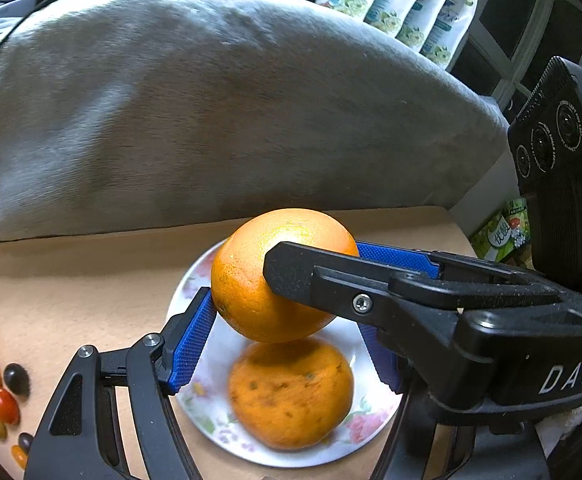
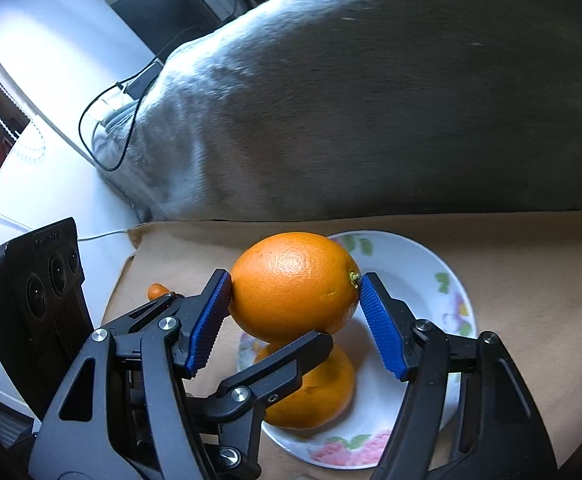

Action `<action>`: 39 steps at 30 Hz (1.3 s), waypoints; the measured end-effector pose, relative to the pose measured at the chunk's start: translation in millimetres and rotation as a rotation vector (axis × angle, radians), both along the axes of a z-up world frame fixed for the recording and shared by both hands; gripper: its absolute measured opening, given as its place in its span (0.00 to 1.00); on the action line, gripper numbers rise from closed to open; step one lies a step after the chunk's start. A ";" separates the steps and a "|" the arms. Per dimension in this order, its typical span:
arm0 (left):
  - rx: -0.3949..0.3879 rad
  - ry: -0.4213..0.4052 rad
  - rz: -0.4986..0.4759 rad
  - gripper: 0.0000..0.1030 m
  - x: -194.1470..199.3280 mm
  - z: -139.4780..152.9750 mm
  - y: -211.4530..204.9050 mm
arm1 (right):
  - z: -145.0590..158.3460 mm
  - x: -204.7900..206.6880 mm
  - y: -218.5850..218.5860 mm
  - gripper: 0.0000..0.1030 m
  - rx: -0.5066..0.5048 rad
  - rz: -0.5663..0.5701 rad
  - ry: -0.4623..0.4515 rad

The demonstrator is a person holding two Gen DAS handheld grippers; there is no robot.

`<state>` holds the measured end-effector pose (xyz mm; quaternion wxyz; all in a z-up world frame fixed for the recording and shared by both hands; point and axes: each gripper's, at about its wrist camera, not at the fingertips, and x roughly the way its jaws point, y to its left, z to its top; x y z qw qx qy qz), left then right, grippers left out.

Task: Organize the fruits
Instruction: 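Carry the large orange to the plate and lower it beside the bumpy orange, then open the right tool to release the large orange and withdraw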

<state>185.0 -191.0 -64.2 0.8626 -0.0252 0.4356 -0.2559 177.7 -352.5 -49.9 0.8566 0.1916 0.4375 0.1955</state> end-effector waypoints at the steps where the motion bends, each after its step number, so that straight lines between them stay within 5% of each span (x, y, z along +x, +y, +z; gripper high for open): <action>1: 0.002 0.001 -0.002 0.68 2.0 0.1 -4.0 | -0.4 1.3 -0.3 0.67 0.000 -0.005 0.001; 33: 0.051 0.019 -0.076 0.68 3.7 -13.5 -49.6 | -8.8 -1.7 -25.6 0.68 -0.021 -0.070 0.017; 39: 0.059 -0.042 -0.094 0.70 -5.3 -0.8 -52.4 | -2.9 -7.3 -22.0 0.68 -0.036 -0.074 -0.034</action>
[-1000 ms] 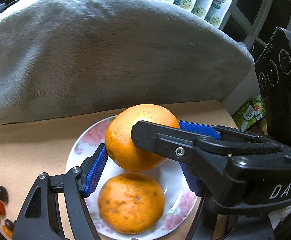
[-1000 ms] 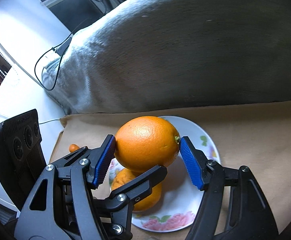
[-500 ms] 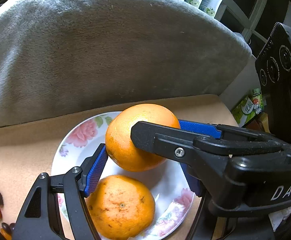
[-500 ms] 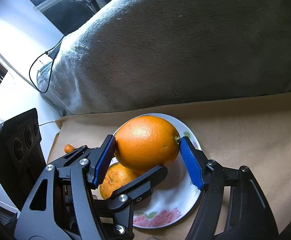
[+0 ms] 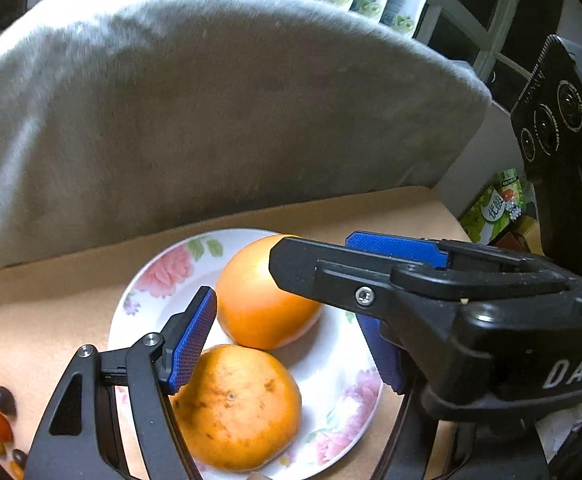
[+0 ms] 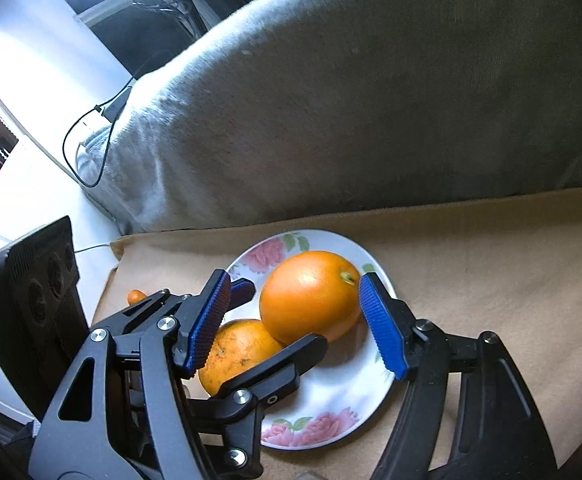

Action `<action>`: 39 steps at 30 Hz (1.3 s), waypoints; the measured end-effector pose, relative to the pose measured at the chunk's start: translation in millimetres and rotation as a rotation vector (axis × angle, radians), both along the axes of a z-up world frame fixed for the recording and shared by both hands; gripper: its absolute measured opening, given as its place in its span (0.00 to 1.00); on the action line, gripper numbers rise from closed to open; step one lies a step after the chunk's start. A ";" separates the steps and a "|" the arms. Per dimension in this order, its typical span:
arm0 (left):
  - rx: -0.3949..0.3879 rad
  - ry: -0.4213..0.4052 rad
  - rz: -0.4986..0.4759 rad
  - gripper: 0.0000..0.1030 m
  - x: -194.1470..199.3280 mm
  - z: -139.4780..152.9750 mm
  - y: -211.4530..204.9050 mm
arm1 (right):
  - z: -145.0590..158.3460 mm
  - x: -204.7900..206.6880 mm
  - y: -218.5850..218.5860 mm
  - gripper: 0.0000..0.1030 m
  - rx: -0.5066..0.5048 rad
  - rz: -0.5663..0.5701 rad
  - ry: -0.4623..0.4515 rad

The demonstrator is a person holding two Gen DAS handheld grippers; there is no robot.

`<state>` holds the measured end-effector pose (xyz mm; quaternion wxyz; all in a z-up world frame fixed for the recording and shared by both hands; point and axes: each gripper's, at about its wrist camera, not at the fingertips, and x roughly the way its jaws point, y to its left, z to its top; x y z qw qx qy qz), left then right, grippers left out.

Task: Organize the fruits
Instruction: 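Open the right tool to release the large orange and withdraw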

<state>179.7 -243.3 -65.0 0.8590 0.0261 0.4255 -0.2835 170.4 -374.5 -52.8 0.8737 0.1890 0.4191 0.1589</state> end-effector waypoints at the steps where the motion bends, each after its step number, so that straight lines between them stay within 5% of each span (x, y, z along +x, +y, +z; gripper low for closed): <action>1: -0.003 -0.003 -0.001 0.70 -0.9 1.4 0.6 | 1.8 -0.6 1.0 0.68 -0.005 -0.001 -0.004; 14: -0.005 -0.054 0.039 0.70 -24.7 16.8 33.9 | 30.9 -29.9 26.7 0.80 -0.125 -0.026 -0.118; 26: -0.015 -0.116 0.127 0.74 -60.5 32.5 90.4 | 47.5 -70.7 58.6 0.81 -0.200 -0.034 -0.200; 39: -0.103 -0.094 0.281 0.74 -85.2 28.1 200.1 | 43.3 -96.9 105.5 0.81 -0.196 0.019 -0.218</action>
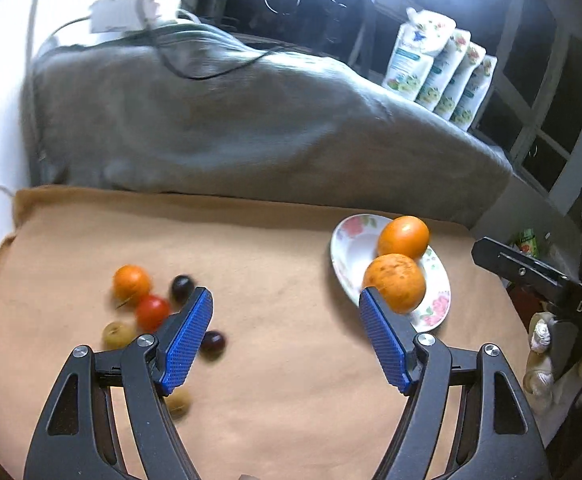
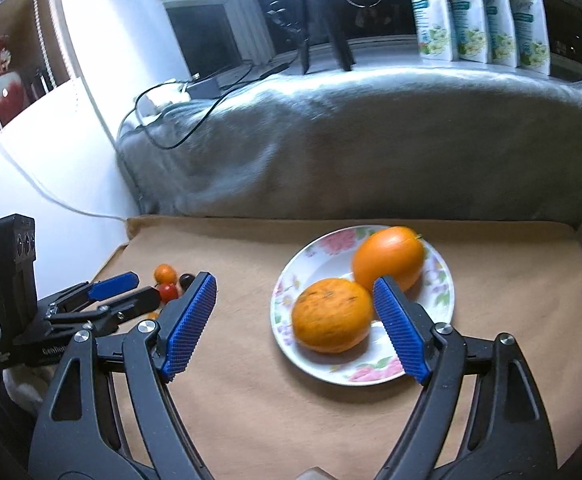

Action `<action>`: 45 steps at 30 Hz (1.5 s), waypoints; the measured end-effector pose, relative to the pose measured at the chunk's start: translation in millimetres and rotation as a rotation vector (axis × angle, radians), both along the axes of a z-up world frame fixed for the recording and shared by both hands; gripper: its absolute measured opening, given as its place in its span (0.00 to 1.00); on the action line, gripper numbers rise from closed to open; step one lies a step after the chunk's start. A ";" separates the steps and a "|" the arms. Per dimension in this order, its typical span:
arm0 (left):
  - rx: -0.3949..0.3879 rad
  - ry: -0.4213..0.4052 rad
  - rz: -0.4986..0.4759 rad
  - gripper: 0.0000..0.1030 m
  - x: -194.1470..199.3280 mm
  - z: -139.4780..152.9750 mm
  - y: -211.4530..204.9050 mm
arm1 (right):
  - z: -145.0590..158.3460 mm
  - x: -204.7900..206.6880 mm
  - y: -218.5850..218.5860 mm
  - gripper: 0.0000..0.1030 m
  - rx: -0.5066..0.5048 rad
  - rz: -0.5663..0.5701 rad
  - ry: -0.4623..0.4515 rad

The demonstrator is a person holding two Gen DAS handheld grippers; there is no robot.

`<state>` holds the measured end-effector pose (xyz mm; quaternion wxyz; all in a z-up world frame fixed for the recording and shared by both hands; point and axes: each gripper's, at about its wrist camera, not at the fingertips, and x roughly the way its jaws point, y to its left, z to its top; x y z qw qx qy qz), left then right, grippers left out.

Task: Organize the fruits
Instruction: 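Open the right tool to release the large orange and withdraw, then move the right tool around a dark plum while the left tool approaches a small brown fruit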

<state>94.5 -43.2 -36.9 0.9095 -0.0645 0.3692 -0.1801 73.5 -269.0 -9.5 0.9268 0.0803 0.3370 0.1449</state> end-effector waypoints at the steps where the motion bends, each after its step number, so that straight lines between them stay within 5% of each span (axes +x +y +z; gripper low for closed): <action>1: -0.006 -0.003 0.003 0.74 -2.8 -1.8 6.4 | -1.5 -0.4 5.2 0.81 -0.004 0.009 0.000; 20: 0.106 0.042 0.142 0.74 -41.2 -49.7 79.8 | -43.4 3.6 86.2 0.81 -0.088 0.179 0.052; 30: 0.056 0.077 0.144 0.72 -46.8 -62.6 94.2 | -55.7 14.3 107.5 0.81 -0.115 0.221 0.077; 45: -0.017 0.098 0.146 0.40 -17.3 -66.2 114.3 | -77.5 33.0 127.6 0.53 -0.107 0.314 0.152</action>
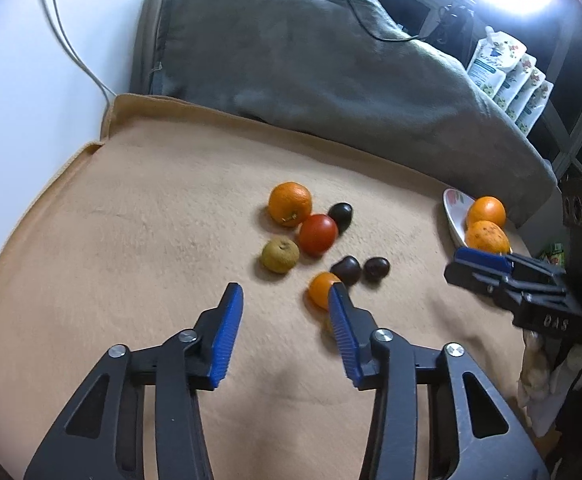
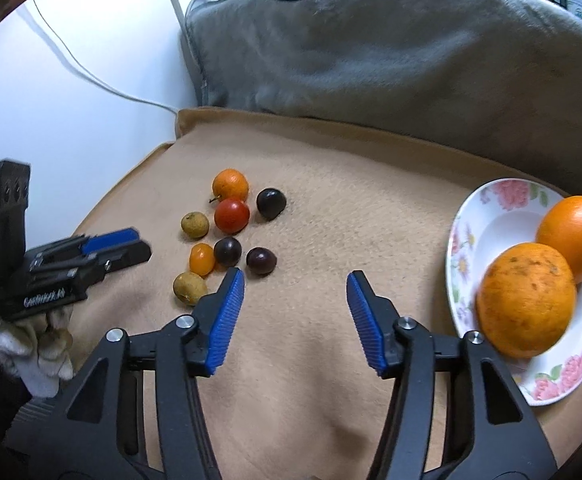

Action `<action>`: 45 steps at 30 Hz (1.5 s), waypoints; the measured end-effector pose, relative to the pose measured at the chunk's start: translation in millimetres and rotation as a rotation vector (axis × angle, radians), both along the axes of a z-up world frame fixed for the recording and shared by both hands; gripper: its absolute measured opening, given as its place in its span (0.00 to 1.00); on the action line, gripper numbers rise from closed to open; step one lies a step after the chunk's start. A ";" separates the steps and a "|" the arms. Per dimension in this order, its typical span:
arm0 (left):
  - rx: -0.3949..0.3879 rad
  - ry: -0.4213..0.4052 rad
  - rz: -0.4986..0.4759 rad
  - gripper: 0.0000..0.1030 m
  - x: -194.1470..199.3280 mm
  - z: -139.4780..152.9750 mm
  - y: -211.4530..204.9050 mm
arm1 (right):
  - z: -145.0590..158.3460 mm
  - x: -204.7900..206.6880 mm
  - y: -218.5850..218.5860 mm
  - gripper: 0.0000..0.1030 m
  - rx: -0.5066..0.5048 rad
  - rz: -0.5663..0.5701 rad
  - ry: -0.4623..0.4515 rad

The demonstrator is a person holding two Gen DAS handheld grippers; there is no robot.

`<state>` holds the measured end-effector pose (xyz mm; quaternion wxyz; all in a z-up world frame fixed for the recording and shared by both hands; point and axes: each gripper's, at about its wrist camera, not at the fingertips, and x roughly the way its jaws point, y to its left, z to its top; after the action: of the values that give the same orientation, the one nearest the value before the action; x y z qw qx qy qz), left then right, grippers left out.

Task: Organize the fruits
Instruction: 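Move the right tool around a dark plum while the left tool approaches a small brown fruit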

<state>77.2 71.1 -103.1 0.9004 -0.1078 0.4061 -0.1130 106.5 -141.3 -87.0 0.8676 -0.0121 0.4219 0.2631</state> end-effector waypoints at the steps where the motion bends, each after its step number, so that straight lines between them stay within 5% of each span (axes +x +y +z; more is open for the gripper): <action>1: -0.007 0.007 0.001 0.40 4.0 -1.8 1.5 | -1.5 1.4 2.3 0.52 -0.002 0.008 0.006; 39: -0.064 0.094 -0.032 0.27 49.7 -25.0 -0.2 | -38.1 34.8 43.3 0.47 -0.042 0.098 0.082; 45: -0.079 0.101 -0.033 0.24 52.1 -25.7 1.8 | -38.3 37.2 45.3 0.40 -0.047 0.100 0.088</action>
<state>129.3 72.9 -128.8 0.8717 -0.1422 0.4481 -0.1384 143.8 -96.1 -125.4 0.8336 -0.0421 0.4644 0.2962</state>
